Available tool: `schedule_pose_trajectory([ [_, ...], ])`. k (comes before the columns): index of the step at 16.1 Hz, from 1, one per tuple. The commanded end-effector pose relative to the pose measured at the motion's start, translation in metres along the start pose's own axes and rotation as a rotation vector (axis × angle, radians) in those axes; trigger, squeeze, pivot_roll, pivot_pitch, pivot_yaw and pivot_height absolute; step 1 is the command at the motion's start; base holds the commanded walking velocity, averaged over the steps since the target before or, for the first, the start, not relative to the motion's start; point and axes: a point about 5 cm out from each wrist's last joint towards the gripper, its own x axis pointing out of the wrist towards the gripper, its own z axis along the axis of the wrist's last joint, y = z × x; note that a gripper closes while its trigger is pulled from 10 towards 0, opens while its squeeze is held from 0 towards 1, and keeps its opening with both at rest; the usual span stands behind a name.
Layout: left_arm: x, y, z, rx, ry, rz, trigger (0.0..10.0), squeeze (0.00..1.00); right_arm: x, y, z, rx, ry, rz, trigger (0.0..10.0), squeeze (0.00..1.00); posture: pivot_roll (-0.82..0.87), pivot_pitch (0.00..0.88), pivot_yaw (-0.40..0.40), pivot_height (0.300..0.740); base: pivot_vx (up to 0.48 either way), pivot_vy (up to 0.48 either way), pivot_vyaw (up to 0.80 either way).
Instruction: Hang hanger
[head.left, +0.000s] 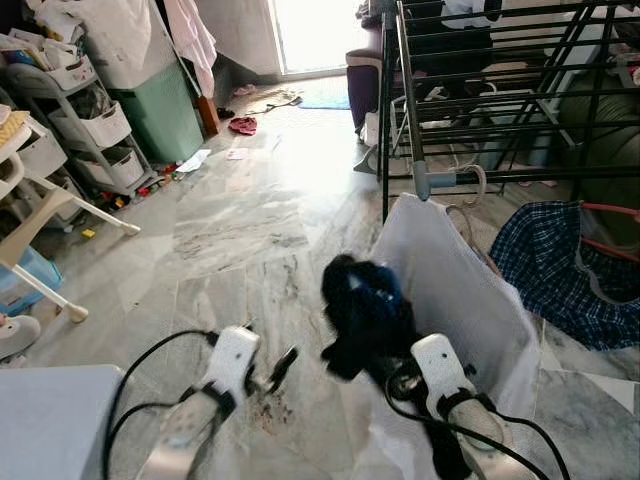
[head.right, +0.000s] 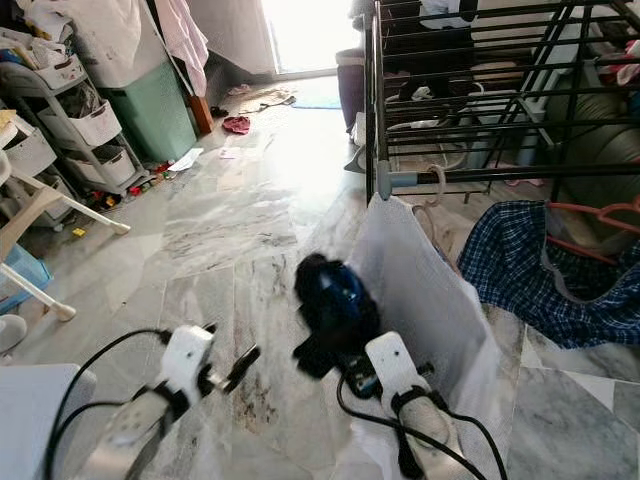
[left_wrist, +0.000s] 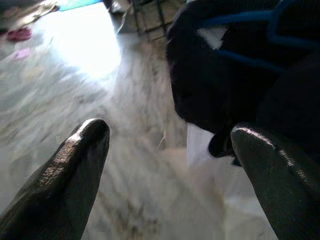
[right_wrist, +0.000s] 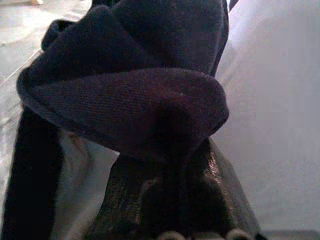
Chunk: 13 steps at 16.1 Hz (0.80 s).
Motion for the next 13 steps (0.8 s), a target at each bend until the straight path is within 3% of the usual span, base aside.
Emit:
schedule_pose_trajectory([
  [1, -0.005, 0.010, -0.004, 0.003, 0.025, 0.065, 10.0, 0.00, 0.004, -0.005, 0.018, 0.002, -0.074, -0.001, 10.0, 0.00, -0.14, 0.000, 0.134, 0.740, 0.000, 0.000, 0.00],
  [4, -0.004, 0.008, -0.004, -0.009, 0.022, 0.096, 10.0, 0.00, 0.004, -0.005, 0.024, 0.010, -0.098, 0.005, 10.0, 0.00, -0.14, 0.000, 0.130, 0.740, 0.000, 0.000, 0.00],
  [7, 0.003, 0.010, 0.001, -0.023, 0.004, 0.123, 10.0, 0.00, 0.007, 0.003, 0.028, 0.016, -0.109, 0.024, 10.0, 0.00, -0.14, 0.000, 0.131, 0.740, 0.000, 0.000, 0.68],
  [13, 0.010, 0.012, 0.002, -0.048, -0.006, 0.171, 10.0, 0.00, 0.009, 0.007, 0.033, 0.027, -0.116, 0.022, 10.0, 0.00, -0.14, 0.000, 0.104, 0.740, 0.000, 0.000, 0.00],
])
